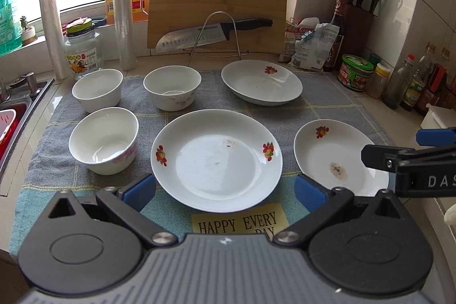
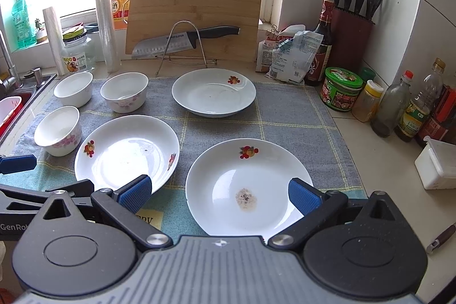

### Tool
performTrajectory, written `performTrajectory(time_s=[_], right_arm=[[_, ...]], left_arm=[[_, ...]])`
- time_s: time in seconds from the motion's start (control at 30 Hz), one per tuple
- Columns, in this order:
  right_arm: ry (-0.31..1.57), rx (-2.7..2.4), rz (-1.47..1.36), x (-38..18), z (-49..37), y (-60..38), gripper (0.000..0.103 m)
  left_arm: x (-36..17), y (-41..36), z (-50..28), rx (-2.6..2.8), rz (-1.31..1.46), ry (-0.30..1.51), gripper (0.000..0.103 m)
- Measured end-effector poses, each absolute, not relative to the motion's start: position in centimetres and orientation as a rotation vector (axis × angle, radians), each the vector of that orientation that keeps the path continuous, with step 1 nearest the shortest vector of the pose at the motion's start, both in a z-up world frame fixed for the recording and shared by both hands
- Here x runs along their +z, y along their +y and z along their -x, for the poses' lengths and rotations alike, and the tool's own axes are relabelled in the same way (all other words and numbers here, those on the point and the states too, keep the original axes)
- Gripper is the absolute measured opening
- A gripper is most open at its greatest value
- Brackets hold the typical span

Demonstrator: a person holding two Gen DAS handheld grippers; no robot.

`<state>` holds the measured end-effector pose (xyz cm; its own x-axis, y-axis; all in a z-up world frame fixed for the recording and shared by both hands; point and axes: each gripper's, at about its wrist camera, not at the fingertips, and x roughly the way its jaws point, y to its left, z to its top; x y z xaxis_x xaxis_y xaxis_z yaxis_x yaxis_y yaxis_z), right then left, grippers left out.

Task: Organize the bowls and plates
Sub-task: 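Move the right tool toward the stained white flower plate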

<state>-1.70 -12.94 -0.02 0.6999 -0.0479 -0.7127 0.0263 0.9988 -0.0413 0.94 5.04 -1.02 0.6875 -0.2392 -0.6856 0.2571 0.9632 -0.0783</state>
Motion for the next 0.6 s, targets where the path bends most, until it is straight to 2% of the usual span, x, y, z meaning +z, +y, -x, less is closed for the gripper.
performTrajectory(time_s=[0.6], right_arm=[[0.771,-0.023,0.014,-1.1,-0.8,-18.3,0.103]], left_arm=[[-3.2,0.5,-1.5,-0.406,-0.089,0.788,0.102]])
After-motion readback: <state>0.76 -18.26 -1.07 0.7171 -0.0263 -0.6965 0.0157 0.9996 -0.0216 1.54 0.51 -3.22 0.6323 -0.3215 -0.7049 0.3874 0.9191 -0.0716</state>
